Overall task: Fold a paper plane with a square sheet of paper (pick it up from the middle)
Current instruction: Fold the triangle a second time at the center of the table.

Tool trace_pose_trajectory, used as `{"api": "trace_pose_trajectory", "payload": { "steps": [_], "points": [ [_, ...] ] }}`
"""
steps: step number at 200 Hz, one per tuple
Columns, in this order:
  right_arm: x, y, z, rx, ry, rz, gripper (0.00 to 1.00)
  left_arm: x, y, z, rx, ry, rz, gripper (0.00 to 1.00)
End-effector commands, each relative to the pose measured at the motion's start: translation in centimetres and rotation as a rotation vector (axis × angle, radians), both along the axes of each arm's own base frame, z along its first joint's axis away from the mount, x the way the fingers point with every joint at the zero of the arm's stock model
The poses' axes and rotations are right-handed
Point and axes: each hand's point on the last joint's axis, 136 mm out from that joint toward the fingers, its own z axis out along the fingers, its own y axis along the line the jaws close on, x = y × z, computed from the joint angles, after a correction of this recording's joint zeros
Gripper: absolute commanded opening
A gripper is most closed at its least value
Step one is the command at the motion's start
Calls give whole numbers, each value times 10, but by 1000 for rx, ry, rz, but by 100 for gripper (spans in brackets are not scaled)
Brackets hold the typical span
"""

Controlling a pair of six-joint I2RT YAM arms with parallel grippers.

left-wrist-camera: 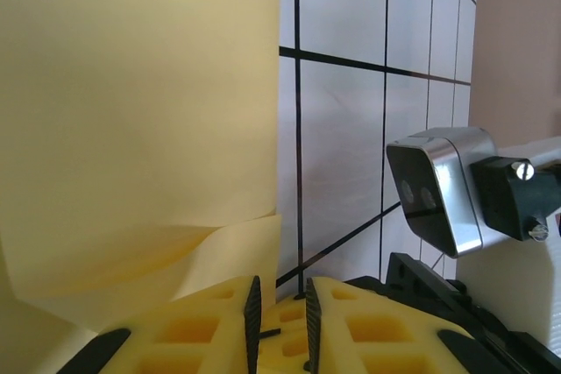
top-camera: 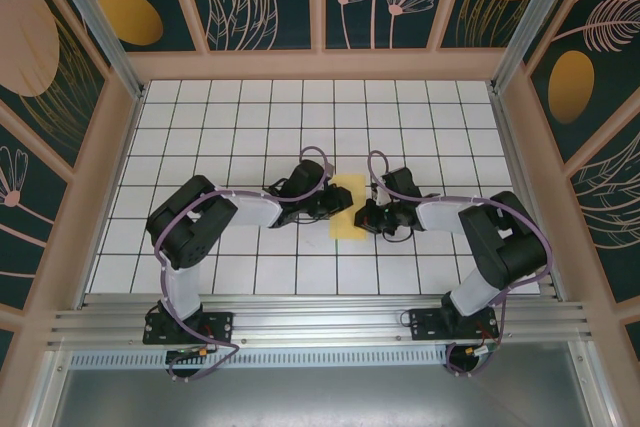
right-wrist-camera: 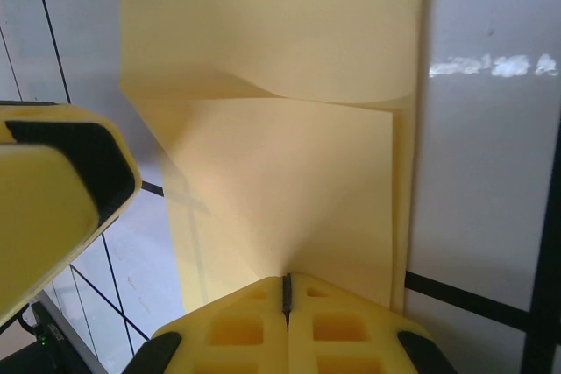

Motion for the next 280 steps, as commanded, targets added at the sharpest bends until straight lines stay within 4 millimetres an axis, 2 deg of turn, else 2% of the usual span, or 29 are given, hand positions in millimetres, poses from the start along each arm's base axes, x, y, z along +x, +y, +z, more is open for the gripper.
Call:
{"api": "trace_pose_trajectory", "payload": {
  "steps": [1, 52, 72, 94, 155, 201, 221, 280],
  "points": [
    [2, -2, 0, -26, -3, -3, 2, -2, -5, -3, -21, -2, -13, 24],
    [7, 5, 26, 25, -68, 12, 4, 2, 5, -34, 69, 25, 32, 24],
    [5, 11, 39, 65, -102, 36, 6, 3, 7, -42, 86, 31, 44, 23],
    [0, 18, 42, 99, -101, 64, 7, 2, 7, -46, 90, 41, 47, 23],
    [5, 28, 28, 86, -71, 81, 10, 0, 11, -50, 116, 50, 45, 23],
    [0, 1, -7, -49, -8, 39, 10, 0, 16, -58, 154, 67, 58, 21],
    [-5, -7, -11, -43, 14, 29, 10, -2, 20, -66, 181, 82, 67, 20],
    [-22, -13, -16, 4, 72, 35, 12, -10, 35, -91, 249, 137, 92, 15]
  ]
}}
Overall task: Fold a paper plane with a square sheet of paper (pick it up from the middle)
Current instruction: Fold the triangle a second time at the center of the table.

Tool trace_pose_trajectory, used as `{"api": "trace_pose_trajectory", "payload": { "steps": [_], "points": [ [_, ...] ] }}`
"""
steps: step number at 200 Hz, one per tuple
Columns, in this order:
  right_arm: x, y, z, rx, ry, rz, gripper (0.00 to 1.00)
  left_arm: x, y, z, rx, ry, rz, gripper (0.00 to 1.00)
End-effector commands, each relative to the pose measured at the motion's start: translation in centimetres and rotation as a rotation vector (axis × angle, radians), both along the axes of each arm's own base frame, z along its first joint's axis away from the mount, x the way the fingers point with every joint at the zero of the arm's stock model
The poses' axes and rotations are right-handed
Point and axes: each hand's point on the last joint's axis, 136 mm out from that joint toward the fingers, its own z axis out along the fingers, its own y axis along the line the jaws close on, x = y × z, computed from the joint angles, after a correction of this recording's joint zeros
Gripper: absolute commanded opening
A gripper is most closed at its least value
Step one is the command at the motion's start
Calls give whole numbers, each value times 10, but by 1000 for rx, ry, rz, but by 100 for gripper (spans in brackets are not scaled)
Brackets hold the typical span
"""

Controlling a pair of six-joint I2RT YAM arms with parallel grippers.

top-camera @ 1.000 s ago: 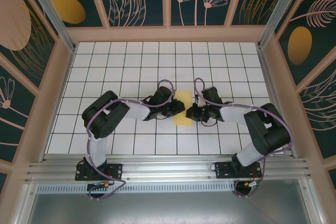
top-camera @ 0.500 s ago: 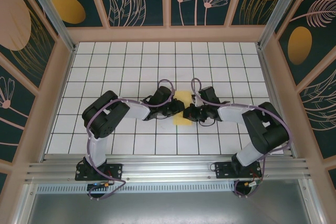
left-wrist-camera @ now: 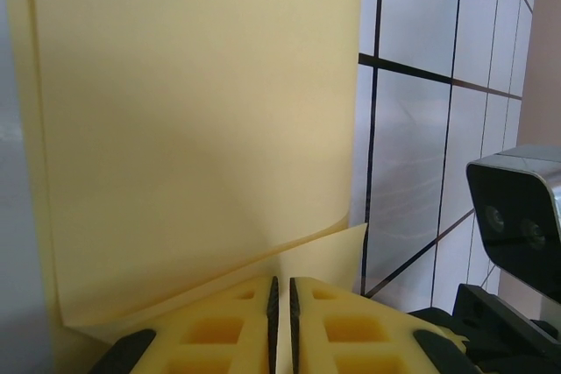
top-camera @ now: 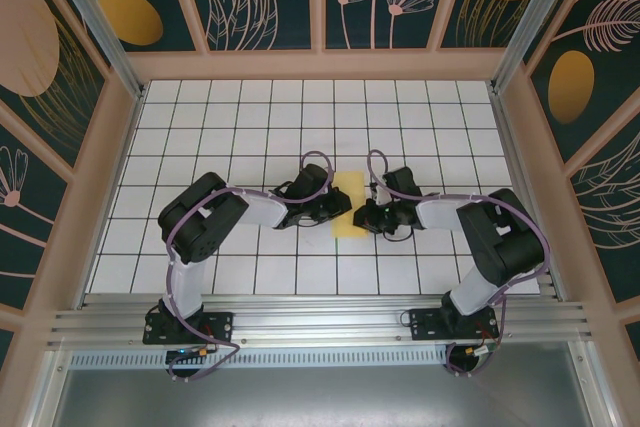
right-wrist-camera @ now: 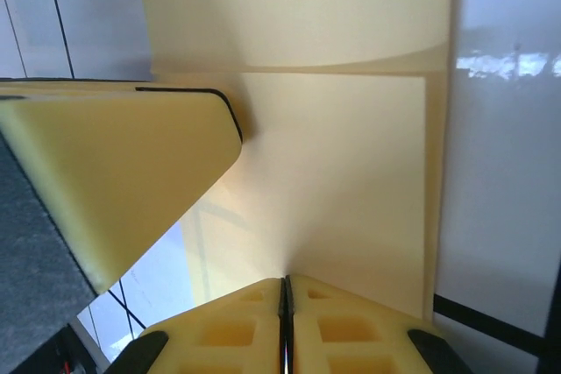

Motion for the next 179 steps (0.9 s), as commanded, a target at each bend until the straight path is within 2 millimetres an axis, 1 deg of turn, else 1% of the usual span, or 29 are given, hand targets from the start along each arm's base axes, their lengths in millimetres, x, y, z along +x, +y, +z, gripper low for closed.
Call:
{"api": "trace_pose_trajectory", "payload": {
  "steps": [1, 39, 61, 118, 137, 179],
  "points": [
    [-22, -13, -14, -22, 73, 4, 12, -17, 31, -60, 180, 114, 48, 15],
    [-26, -24, -15, -17, 100, -34, 12, -21, 36, -69, 206, 132, 49, 14],
    [-35, -29, -18, -32, 116, -30, 12, -21, 37, -71, 214, 133, 52, 13],
    [-59, -49, -32, -117, 163, -36, 12, -22, 38, -72, 220, 135, 48, 13],
    [-63, -54, -34, -127, 172, -51, 12, -21, 38, -73, 221, 136, 48, 13],
    [-65, -60, -32, -119, 177, -69, 11, -22, 38, -72, 226, 133, 41, 12]
  ]
}}
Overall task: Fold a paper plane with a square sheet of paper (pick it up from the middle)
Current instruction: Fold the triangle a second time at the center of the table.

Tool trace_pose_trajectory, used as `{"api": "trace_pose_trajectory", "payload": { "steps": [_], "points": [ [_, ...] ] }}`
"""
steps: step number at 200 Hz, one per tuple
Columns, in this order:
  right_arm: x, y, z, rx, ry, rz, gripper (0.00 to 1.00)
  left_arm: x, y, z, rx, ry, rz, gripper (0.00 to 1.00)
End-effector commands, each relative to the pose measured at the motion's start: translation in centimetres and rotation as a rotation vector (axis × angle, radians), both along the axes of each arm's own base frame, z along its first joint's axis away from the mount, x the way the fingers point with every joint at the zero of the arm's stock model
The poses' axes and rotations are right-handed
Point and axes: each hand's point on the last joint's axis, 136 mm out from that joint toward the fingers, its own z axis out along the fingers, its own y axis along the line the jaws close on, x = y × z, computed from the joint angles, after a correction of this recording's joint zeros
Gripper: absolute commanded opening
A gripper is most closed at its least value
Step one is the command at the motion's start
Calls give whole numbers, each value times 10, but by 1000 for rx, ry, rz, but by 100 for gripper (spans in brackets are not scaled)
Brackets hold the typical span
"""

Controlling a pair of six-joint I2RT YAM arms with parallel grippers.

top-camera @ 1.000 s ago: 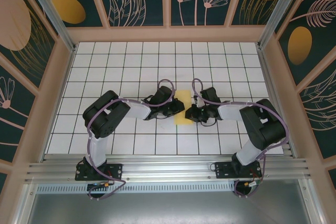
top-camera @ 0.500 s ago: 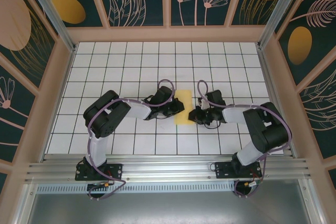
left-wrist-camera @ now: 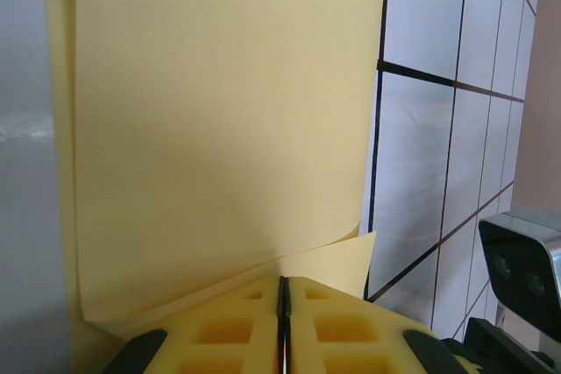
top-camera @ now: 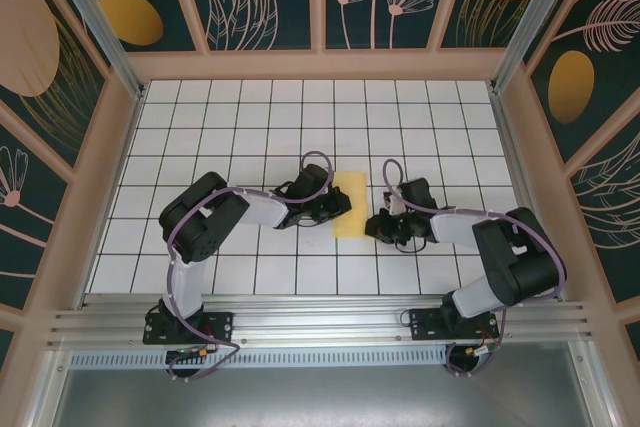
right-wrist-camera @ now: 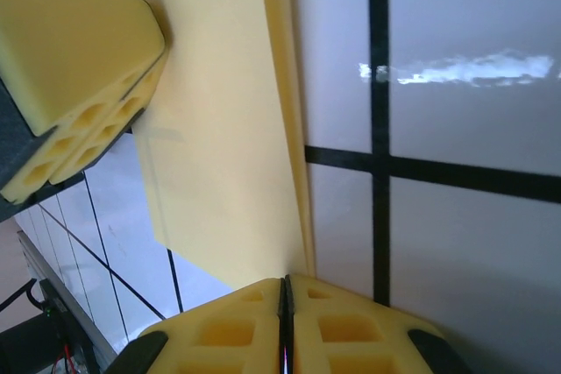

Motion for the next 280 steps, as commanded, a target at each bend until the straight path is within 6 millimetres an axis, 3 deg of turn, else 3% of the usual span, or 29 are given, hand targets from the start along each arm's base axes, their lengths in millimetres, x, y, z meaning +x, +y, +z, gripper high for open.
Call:
{"api": "trace_pose_trajectory", "payload": {
  "steps": [1, 41, 74, 96, 117, 144, 164, 189, 223, 280],
  "points": [
    [-41, -29, -30, -119, 168, -21, 11, -23, 38, -70, 221, 129, 36, 12],
    [-30, -31, -20, -146, 139, -34, 11, -23, 38, -69, 226, 126, 31, 12],
    [-3, -23, 13, -109, 30, -60, 11, -22, 38, -69, 228, 124, 32, 12],
    [17, -10, 40, -39, -52, -62, 11, -21, 38, -68, 232, 121, 26, 12],
    [27, 12, 53, 52, -75, -23, 12, -21, 37, -67, 232, 120, 24, 12],
    [34, 35, 47, 68, -54, 17, 12, -21, 37, -68, 233, 123, 25, 12],
    [36, 39, 31, 41, -18, 23, 12, -22, 38, -68, 236, 124, 25, 13],
    [32, 24, 2, -39, 23, 2, 13, -21, 38, -68, 236, 124, 26, 13],
    [6, 2, -31, -130, 125, 6, 13, -22, 38, -70, 238, 127, 26, 13],
    [-13, 0, -18, -95, 116, 44, 14, -21, 40, -72, 242, 129, 40, 12]
  ]
}}
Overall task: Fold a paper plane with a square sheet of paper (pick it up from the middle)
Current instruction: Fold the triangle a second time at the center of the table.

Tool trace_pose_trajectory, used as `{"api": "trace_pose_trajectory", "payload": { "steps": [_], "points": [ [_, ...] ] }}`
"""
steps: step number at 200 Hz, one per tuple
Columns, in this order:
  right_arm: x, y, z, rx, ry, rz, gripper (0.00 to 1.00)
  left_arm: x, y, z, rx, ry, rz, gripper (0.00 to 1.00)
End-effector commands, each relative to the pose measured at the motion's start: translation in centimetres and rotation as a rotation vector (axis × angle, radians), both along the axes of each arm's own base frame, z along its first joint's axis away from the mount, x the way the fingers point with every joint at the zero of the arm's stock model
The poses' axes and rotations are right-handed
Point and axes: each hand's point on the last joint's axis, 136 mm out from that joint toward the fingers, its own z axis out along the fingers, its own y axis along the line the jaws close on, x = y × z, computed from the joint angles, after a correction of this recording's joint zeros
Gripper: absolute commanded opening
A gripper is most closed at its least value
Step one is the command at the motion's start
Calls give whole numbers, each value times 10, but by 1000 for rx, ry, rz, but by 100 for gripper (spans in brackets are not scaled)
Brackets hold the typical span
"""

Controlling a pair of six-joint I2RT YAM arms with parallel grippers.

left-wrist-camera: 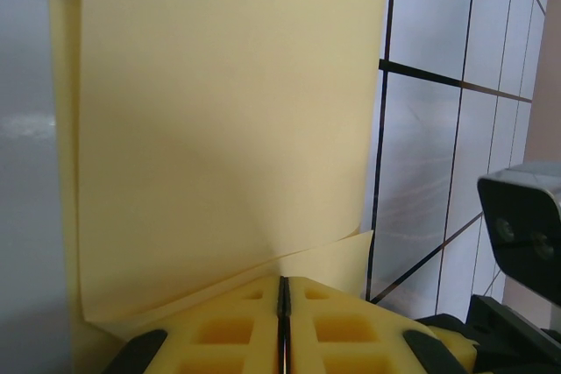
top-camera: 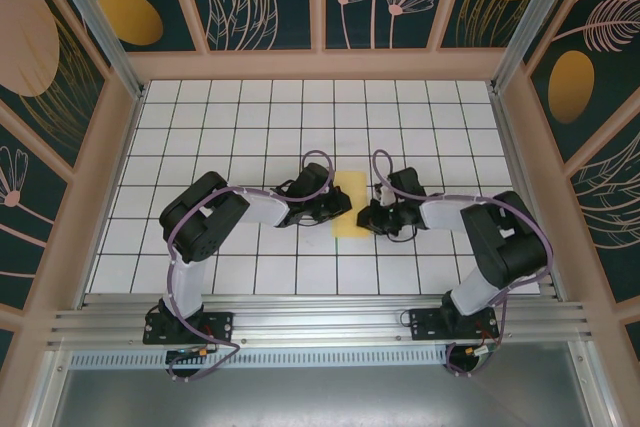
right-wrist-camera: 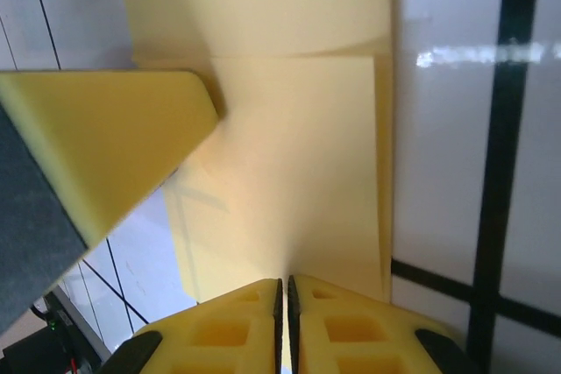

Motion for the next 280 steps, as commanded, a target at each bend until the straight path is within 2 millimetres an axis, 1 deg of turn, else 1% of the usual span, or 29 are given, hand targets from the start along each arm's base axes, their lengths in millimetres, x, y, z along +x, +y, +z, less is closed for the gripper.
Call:
{"api": "trace_pose_trajectory", "payload": {
  "steps": [1, 24, 40, 66, 80, 90, 110, 122, 139, 148, 159, 175, 207, 209, 212, 230, 246, 255, 270, 280],
  "points": [
    [-34, -21, -20, -83, 101, 14, 14, -21, 41, -71, 227, 115, 41, 12],
    [-46, -26, -25, -91, 127, 18, 14, -22, 40, -72, 225, 116, 38, 12],
    [-55, -34, -29, -119, 138, 9, 14, -23, 41, -72, 227, 118, 38, 12],
    [-58, -44, -27, -128, 137, -24, 14, -22, 40, -71, 222, 115, 34, 12],
    [-52, -43, -19, -104, 116, -36, 13, -23, 40, -71, 222, 116, 32, 12],
    [-43, -39, -8, -83, 82, -40, 13, -23, 40, -71, 221, 115, 31, 12],
    [-23, -22, 20, 16, 3, -30, 13, -23, 38, -68, 213, 108, 22, 13],
    [-11, -12, 34, 73, -34, -23, 11, -22, 37, -67, 213, 107, 20, 13],
    [3, -3, 45, 106, -65, -19, 10, -22, 36, -67, 213, 105, 16, 13],
    [7, 0, 46, 107, -69, -15, 10, -22, 37, -68, 216, 109, 19, 13],
    [11, 2, 42, 104, -59, -20, 10, -22, 37, -68, 216, 110, 19, 13],
    [11, 4, 32, 99, -37, -13, 10, -22, 37, -68, 215, 112, 20, 13],
    [-4, -4, 0, 38, 38, -13, 10, -22, 35, -65, 207, 107, 15, 15],
    [-5, -5, -3, 29, 42, -14, 10, -16, 30, -58, 192, 93, 17, 15],
    [-7, -7, -6, 19, 48, -16, 10, -14, 27, -55, 186, 85, 14, 15],
    [-17, -21, -23, -59, 72, -36, 10, -12, 21, -47, 170, 71, -9, 17],
    [-25, -27, -32, -86, 96, -39, 10, -7, 16, -36, 159, 45, -24, 20],
    [-28, -28, -33, -83, 99, -42, 9, -5, 12, -25, 145, 32, -32, 22],
    [-30, -28, -32, -74, 97, -48, 9, 0, 2, 3, 92, -10, -56, 29],
    [-29, -27, -29, -64, 92, -56, 9, 0, -2, 18, 61, -26, -65, 31]
  ]
}}
